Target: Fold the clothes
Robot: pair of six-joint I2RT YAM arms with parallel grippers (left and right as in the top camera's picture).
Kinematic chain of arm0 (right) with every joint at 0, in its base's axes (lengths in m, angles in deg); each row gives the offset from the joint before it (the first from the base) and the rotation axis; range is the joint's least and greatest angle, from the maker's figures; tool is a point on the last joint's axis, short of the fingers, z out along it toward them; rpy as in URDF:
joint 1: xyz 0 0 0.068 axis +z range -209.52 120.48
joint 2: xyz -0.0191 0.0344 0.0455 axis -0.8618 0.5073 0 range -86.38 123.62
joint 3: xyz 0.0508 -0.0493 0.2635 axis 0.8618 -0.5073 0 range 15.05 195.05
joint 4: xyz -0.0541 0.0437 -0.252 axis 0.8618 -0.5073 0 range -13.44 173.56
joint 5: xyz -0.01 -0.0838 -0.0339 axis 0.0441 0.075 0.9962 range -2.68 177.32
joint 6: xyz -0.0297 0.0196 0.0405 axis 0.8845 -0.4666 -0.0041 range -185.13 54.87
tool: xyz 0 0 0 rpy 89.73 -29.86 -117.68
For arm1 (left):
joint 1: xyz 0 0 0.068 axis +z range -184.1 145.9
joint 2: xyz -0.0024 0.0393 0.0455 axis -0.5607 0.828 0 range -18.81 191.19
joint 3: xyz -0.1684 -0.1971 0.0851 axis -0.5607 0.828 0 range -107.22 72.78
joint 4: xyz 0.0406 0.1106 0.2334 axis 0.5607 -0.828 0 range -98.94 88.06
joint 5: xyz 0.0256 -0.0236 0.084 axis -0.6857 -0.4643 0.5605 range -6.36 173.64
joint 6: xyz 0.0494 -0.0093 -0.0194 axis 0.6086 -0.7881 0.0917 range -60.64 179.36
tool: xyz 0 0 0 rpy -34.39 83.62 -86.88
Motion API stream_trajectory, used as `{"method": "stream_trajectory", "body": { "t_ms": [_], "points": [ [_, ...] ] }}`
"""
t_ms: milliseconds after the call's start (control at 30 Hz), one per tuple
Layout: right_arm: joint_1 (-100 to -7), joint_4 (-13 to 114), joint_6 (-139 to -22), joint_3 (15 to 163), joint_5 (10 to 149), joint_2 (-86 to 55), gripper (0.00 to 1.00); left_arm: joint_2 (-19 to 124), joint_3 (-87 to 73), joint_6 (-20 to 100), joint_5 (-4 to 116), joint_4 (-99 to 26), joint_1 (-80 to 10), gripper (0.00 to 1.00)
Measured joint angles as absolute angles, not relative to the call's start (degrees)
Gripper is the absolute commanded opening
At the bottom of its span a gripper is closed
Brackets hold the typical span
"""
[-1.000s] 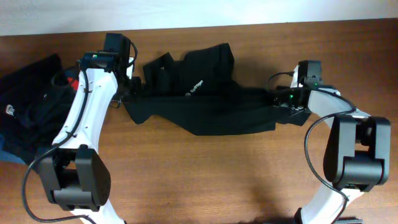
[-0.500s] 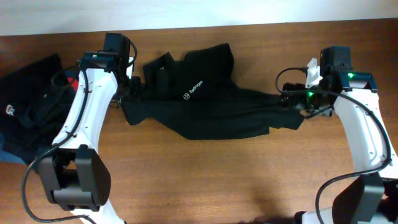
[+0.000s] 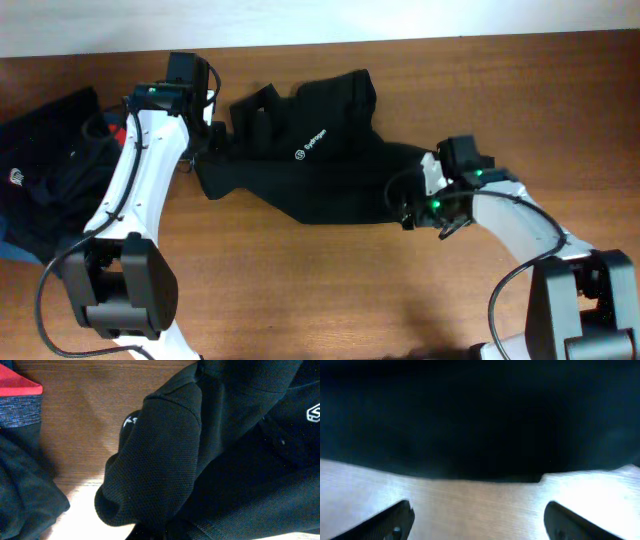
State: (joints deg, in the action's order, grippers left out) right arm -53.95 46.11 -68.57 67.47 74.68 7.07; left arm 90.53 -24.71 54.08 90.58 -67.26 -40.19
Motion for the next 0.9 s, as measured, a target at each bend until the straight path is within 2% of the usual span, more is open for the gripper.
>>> {"method": "stream_trajectory", "body": {
  "t_ms": [300,400,433,500,567,633,900],
  "points": [
    [-53.4,57.6,-68.1,61.7,74.5,7.5,0.84,90.5,-24.7,54.1,90.6,-67.2,-40.2,0.00],
    [-53.4,60.7,-68.0,61.8,74.5,8.4,0.78,90.5,-24.7,54.1,90.6,-67.3,-40.2,0.00],
    [-53.4,61.2,-68.0,61.8,74.6,8.6,0.74,90.5,-24.7,54.1,90.6,-67.2,-40.2,0.00],
    [-53.4,61.7,-68.0,61.9,74.8,8.9,0.54,90.5,-24.7,54.1,90.6,-67.3,-40.2,0.00],
    [-53.4,61.9,-67.9,61.9,74.7,9.3,0.25,90.5,-24.7,54.1,90.6,-67.3,-40.2,0.00],
    [-53.4,61.9,-67.9,61.9,74.7,9.6,0.04,90.5,-24.7,54.1,90.6,-67.3,-40.2,0.00],
    [-53.4,55.9,-68.1,63.0,73.7,9.9,0.04,90.5,-24.7,53.9,90.6,-67.2,-40.2,0.00]
  ]
}}
